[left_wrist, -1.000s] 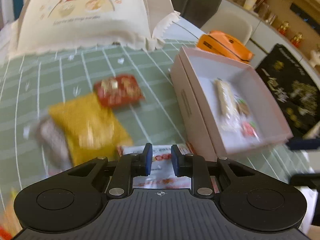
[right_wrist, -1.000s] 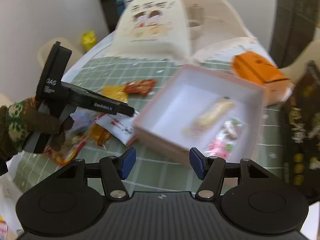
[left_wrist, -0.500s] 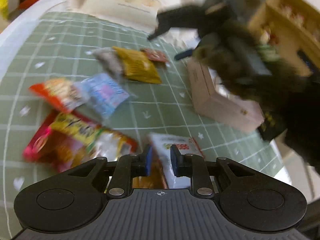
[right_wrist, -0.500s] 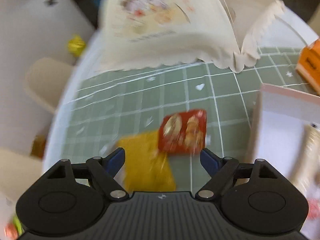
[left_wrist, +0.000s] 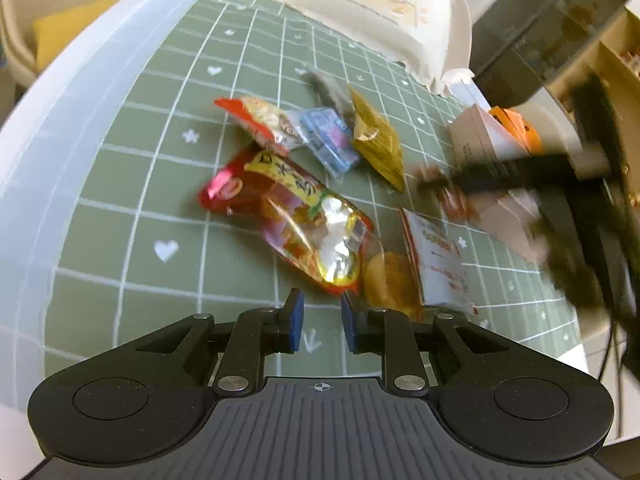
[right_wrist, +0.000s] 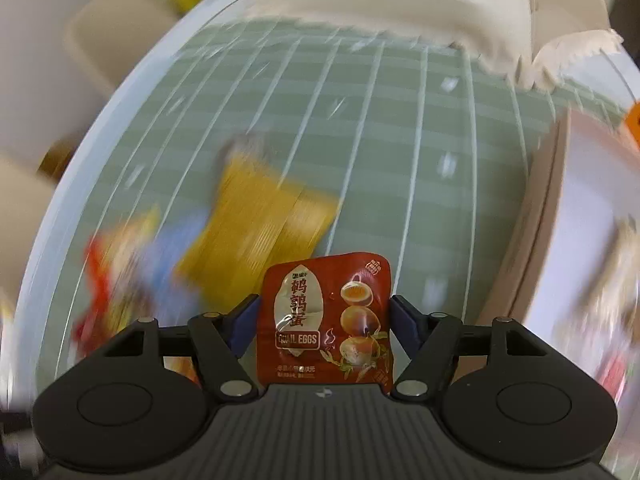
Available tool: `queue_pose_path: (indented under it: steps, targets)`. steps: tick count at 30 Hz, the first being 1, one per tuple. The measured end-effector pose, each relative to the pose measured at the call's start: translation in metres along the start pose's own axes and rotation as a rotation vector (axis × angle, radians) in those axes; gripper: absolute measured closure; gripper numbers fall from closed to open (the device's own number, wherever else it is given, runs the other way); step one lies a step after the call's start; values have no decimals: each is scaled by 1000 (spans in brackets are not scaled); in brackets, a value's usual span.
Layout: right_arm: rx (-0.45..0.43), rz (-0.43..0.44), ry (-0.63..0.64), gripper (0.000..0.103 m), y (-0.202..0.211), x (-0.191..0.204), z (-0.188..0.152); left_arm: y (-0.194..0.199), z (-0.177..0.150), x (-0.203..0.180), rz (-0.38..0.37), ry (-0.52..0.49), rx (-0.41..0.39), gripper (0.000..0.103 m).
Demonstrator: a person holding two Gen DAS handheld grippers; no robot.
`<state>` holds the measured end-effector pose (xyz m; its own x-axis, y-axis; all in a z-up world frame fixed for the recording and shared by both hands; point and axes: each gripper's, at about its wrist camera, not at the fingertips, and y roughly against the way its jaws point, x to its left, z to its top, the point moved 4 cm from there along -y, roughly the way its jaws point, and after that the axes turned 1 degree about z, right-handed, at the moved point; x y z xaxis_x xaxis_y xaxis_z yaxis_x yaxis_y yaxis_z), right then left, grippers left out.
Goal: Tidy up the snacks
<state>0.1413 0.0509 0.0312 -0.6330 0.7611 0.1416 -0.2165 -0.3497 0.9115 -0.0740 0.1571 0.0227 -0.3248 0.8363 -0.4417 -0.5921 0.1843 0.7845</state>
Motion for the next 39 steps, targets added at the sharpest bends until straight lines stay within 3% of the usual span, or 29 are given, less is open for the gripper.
queue_pose_path:
  steps: [5, 11, 17, 22, 28, 31, 33, 36, 39]
  targets:
    - [21, 16, -11, 33, 26, -5, -70, -26, -2, -21, -40, -43, 25, 79]
    - [-34, -131, -78, 32, 48, -46, -120, -60, 4, -56, -51, -163, 32, 78]
    - [-92, -177, -170, 31, 59, -89, -127, -44, 16, -60, -8, -174, -35, 78]
    - [-209, -280, -127, 30, 56, -103, -93, -33, 21, -69, -34, -187, -46, 78]
    - [-219, -200, -89, 30, 39, -89, -59, -37, 15, -86, -39, -236, -13, 78]
    - [-205, -33, -78, 30, 36, -60, -58, -46, 15, -87, -18, -236, 8, 78]
    - [-191, 29, -60, 30, 32, -40, -61, -49, 14, -89, -14, -239, 15, 78]
    - [-148, 12, -22, 30, 20, -26, -71, -52, 11, -95, -24, -256, 22, 78]
    - [-141, -60, 14, 29, 28, -34, -97, -53, 5, -104, -10, -294, 17, 78]
